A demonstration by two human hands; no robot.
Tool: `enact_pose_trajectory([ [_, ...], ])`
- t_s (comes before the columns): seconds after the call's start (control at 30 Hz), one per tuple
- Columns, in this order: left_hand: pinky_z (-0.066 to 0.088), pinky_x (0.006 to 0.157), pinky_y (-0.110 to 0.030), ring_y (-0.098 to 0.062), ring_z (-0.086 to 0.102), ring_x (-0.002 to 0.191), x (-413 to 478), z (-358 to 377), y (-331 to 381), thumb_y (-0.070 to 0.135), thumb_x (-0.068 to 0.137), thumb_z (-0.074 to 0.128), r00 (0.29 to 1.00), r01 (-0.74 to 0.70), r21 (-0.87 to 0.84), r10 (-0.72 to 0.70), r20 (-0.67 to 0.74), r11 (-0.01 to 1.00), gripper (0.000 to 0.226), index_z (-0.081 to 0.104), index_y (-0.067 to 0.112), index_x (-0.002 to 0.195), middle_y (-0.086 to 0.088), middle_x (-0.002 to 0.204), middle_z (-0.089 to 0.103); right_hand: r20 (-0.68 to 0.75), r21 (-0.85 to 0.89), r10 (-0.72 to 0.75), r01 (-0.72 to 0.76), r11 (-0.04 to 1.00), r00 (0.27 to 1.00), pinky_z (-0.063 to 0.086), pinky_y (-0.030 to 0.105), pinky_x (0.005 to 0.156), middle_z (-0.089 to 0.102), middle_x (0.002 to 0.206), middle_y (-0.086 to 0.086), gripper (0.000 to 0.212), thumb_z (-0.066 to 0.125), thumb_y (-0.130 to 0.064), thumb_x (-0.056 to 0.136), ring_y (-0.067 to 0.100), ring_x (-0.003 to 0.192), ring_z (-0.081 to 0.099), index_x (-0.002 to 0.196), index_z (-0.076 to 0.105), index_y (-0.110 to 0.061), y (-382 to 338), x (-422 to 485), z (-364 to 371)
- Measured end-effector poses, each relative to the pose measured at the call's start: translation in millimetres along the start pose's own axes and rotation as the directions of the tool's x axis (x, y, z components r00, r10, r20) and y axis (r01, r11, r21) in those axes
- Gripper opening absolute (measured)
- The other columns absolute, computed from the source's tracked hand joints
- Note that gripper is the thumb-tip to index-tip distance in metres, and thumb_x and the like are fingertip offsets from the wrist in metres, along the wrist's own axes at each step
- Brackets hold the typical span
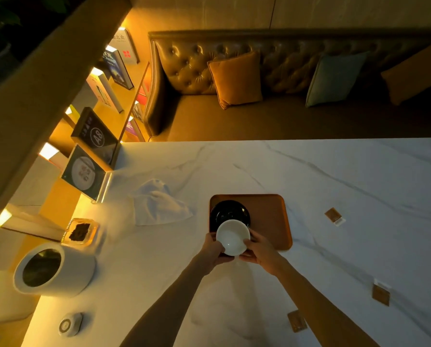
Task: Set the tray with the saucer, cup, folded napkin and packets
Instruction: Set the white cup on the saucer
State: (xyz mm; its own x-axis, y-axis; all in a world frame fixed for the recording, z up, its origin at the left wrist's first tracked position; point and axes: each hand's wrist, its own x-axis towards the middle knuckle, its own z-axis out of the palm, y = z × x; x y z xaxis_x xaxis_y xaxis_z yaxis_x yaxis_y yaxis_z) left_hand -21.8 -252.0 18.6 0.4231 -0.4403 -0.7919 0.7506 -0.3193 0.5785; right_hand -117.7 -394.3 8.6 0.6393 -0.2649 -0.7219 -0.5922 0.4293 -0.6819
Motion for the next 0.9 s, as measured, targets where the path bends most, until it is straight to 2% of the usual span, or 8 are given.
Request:
enact_pose_trajectory([
  [0.17,0.06,0.081,-0.047,-0.037,0.054,0.115,36.5,7.3,20.9,-0.01,0.085,0.043,1.0,0.012,0.019,-0.012,0.005,1.0,0.058,0.028,0.01,0.138,-0.018,0.139,0.037,-0.046,0.055,0.055,-0.052,0.997,0.997,0.055,0.053,0.09,0.051,0.13,0.013,0.05,0.053,-0.005,0.095,0.034,0.111,0.061,0.14,0.043,-0.023,-18.2,39.0,-9.1],
  [0.27,0.057,0.089,-0.05,-0.038,0.048,0.125,57.2,8.7,28.9,-0.011,0.084,0.044,0.999,0.033,0.017,-0.032,-0.018,0.999,0.06,0.029,0.011,0.138,-0.017,0.14,0.036,-0.043,0.042,0.08,-0.078,0.996,0.996,0.054,0.053,0.092,0.048,0.134,0.014,0.05,0.052,-0.005,0.095,0.034,0.117,0.056,0.141,0.042,-0.021,-27.8,58.7,-12.8],
  [0.37,0.055,0.092,-0.051,-0.036,0.046,0.126,71.9,6.6,33.6,-0.011,0.084,0.044,0.997,0.061,0.008,-0.061,-0.046,0.998,0.06,0.029,0.012,0.137,-0.016,0.141,0.036,-0.038,0.01,0.092,-0.092,0.996,0.995,0.054,0.051,0.091,0.047,0.136,0.014,0.05,0.052,-0.007,0.095,0.034,0.119,0.054,0.143,0.041,-0.02,-31.4,74.9,-13.1],
  [0.53,0.058,0.086,-0.046,-0.037,0.045,0.127,86.1,1.6,35.3,-0.01,0.084,0.046,0.995,0.08,-0.014,-0.08,-0.058,0.997,0.057,0.032,0.013,0.134,-0.015,0.139,0.037,-0.044,0.007,0.128,-0.127,0.992,0.991,0.055,0.052,0.09,0.048,0.129,0.011,0.05,0.053,-0.006,0.095,0.031,0.116,0.053,0.142,0.042,-0.018,-31.9,94.7,-10.8],
  [0.63,0.057,0.087,-0.047,-0.037,0.045,0.128,90.4,2.0,36.9,-0.011,0.084,0.045,0.993,0.087,-0.017,-0.088,-0.081,0.996,0.058,0.031,0.013,0.135,-0.016,0.139,0.037,-0.044,-0.004,0.133,-0.133,0.991,0.99,0.056,0.049,0.088,0.048,0.126,0.009,0.05,0.053,-0.006,0.095,0.028,0.112,0.053,0.142,0.042,-0.017,-31.0,101.5,-10.2],
  [0.77,0.057,0.09,-0.05,-0.037,0.045,0.129,95.0,3.7,38.5,-0.011,0.085,0.046,0.989,0.102,-0.015,-0.103,-0.11,0.995,0.06,0.032,0.014,0.137,-0.015,0.139,0.037,-0.057,-0.018,0.127,-0.129,0.992,0.99,0.055,0.05,0.09,0.048,0.129,0.011,0.05,0.052,-0.006,0.095,0.029,0.114,0.052,0.142,0.042,-0.017,-31.8,105.0,-10.2],
  [0.9,0.058,0.087,-0.046,-0.036,0.045,0.129,97.2,3.3,37.7,-0.011,0.085,0.044,0.987,0.111,0.001,-0.11,-0.118,0.994,0.059,0.033,0.012,0.138,-0.014,0.14,0.037,-0.035,-0.033,0.131,-0.132,0.991,0.991,0.055,0.049,0.091,0.048,0.131,0.013,0.05,0.052,-0.007,0.095,0.03,0.117,0.053,0.143,0.041,-0.017,-34.1,104.7,-11.2],
])
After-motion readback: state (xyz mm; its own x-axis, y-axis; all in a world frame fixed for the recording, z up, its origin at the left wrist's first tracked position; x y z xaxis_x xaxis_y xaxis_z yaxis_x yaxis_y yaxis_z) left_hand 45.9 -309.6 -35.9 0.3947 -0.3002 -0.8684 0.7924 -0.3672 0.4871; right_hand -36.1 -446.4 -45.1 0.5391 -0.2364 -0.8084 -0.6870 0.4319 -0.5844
